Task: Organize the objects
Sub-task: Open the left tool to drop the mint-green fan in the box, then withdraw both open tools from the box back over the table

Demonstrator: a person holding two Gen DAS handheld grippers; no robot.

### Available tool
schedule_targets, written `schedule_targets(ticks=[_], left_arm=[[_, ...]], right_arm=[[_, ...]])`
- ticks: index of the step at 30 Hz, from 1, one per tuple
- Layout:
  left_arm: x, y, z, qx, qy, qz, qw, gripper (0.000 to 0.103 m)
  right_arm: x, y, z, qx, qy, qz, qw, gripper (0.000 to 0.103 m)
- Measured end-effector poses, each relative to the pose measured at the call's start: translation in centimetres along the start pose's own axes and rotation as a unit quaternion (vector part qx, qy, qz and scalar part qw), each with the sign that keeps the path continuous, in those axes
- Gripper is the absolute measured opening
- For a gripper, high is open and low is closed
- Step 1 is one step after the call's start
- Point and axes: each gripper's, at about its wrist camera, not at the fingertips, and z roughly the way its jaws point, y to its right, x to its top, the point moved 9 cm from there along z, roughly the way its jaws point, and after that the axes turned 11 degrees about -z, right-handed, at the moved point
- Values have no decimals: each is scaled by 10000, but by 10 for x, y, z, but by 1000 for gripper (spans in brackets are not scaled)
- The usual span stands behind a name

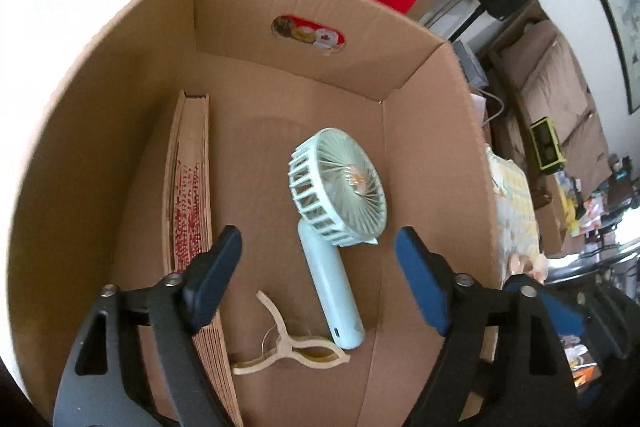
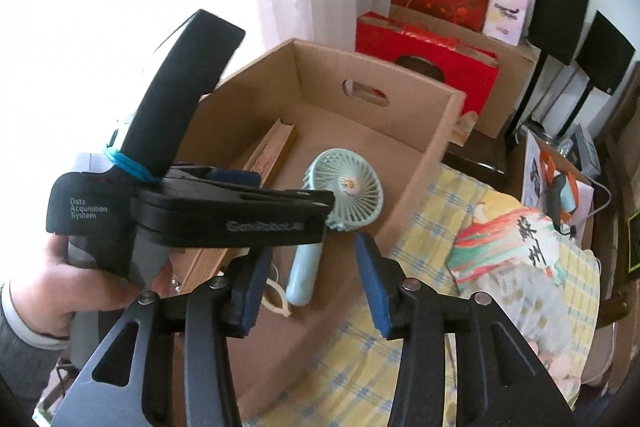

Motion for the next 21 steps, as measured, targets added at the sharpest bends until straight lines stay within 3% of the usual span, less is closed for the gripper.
schedule_targets(ticks=[4,6,11,21], left_arm=[[-6,8,-13,47,132,101,9999,87],[-10,13,-19,17,154,118,9998,91],[-18,25,-38,-25,270,248,9993,97],[-40,59,-69,-114,491,564,9971,103]], right_arm=[[-11,12,-19,-90,103,157,9998,51],[-17,17,-26,-68,136,248,9996,60],[-34,39,-44,-250,159,489,9984,69],[-66,84,-79,-446,310,1092,9925,75]])
